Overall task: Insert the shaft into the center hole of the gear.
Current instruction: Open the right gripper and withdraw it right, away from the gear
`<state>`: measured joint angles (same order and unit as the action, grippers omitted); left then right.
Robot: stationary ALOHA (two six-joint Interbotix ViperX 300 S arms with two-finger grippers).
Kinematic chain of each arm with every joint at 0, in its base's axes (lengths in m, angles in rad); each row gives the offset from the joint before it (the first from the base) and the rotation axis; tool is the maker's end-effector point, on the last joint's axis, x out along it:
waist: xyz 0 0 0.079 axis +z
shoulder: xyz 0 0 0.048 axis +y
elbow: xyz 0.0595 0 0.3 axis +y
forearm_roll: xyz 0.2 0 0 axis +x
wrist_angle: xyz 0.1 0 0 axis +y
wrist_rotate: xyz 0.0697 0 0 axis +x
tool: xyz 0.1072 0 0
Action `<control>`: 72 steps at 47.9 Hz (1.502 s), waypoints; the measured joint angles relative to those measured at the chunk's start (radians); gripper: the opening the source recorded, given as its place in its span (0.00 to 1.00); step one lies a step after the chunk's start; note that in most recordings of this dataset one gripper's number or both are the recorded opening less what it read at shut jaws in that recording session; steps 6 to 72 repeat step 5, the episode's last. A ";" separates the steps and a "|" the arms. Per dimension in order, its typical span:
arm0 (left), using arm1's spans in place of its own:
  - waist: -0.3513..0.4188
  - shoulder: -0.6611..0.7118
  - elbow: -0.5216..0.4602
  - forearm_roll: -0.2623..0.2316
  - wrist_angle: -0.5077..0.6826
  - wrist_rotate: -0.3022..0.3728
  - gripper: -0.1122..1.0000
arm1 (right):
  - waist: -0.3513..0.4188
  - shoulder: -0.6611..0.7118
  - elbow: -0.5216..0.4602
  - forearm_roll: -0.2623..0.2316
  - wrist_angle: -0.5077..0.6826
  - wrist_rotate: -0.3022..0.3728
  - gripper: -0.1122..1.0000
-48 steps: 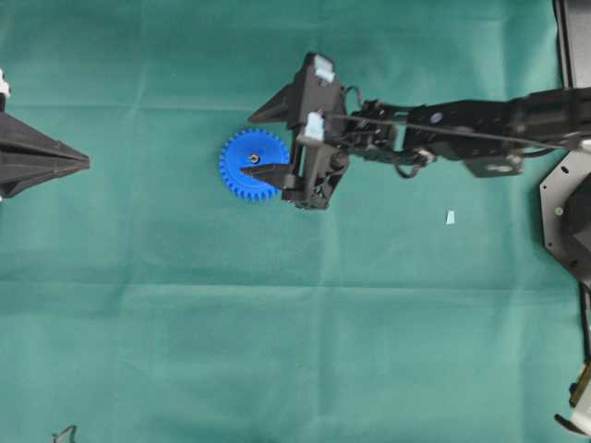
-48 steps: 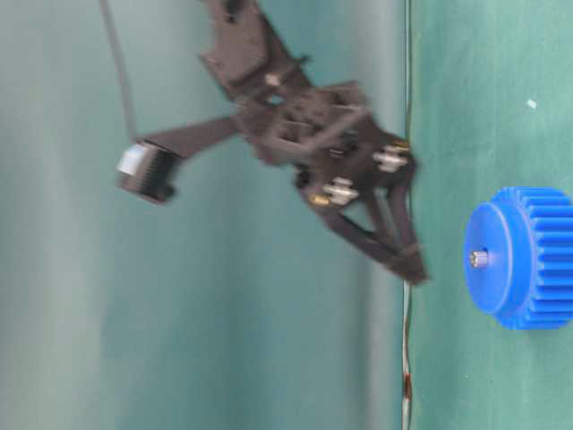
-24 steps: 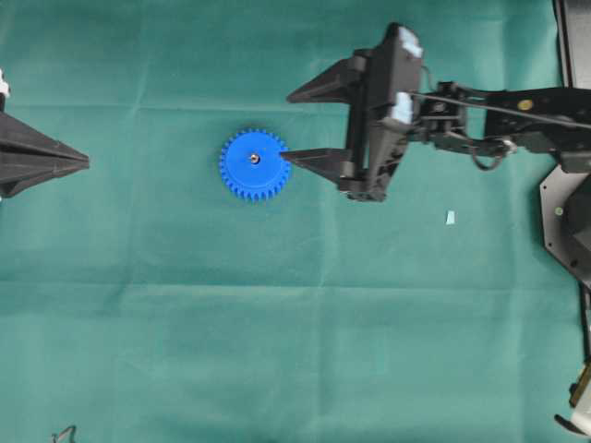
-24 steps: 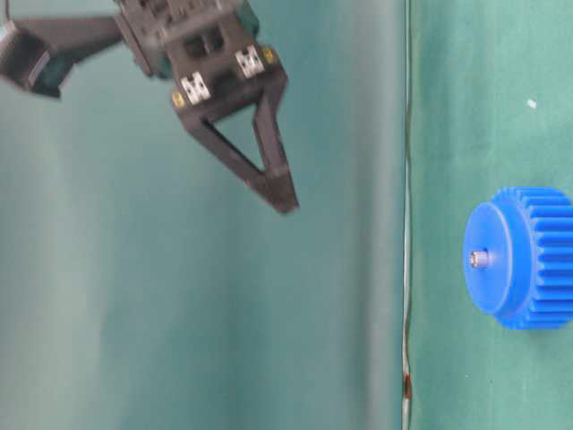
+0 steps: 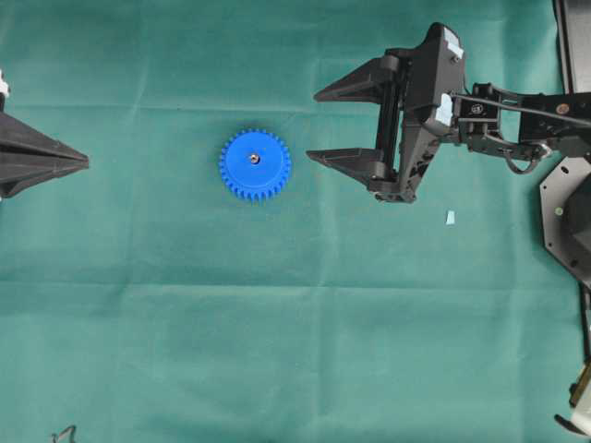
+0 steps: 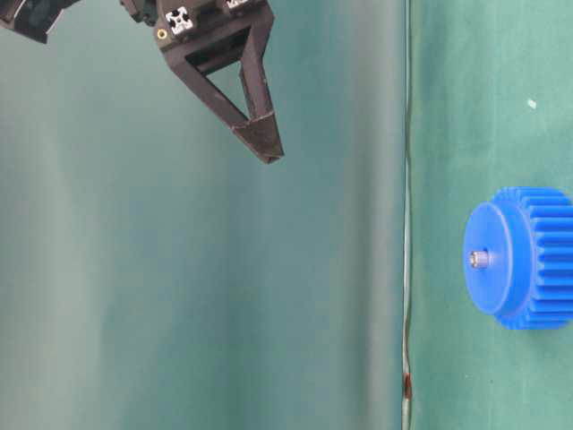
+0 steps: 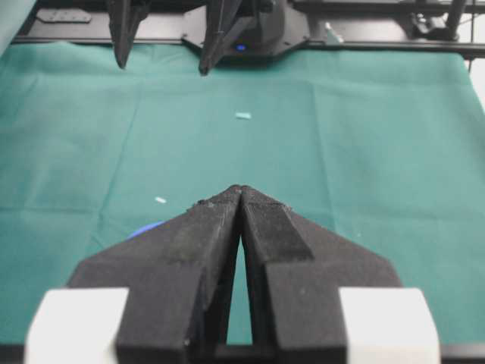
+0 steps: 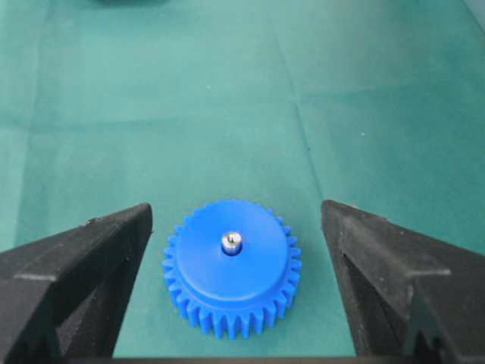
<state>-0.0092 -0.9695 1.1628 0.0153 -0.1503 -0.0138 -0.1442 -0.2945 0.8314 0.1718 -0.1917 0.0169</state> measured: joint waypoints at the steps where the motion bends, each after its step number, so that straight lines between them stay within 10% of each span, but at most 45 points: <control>1: 0.000 0.000 0.000 0.002 0.000 0.000 0.10 | 0.002 0.000 0.002 0.000 0.000 0.000 0.92; 72: 0.000 0.000 0.000 0.000 0.000 0.000 0.10 | 0.000 0.000 0.002 0.000 0.000 0.000 0.92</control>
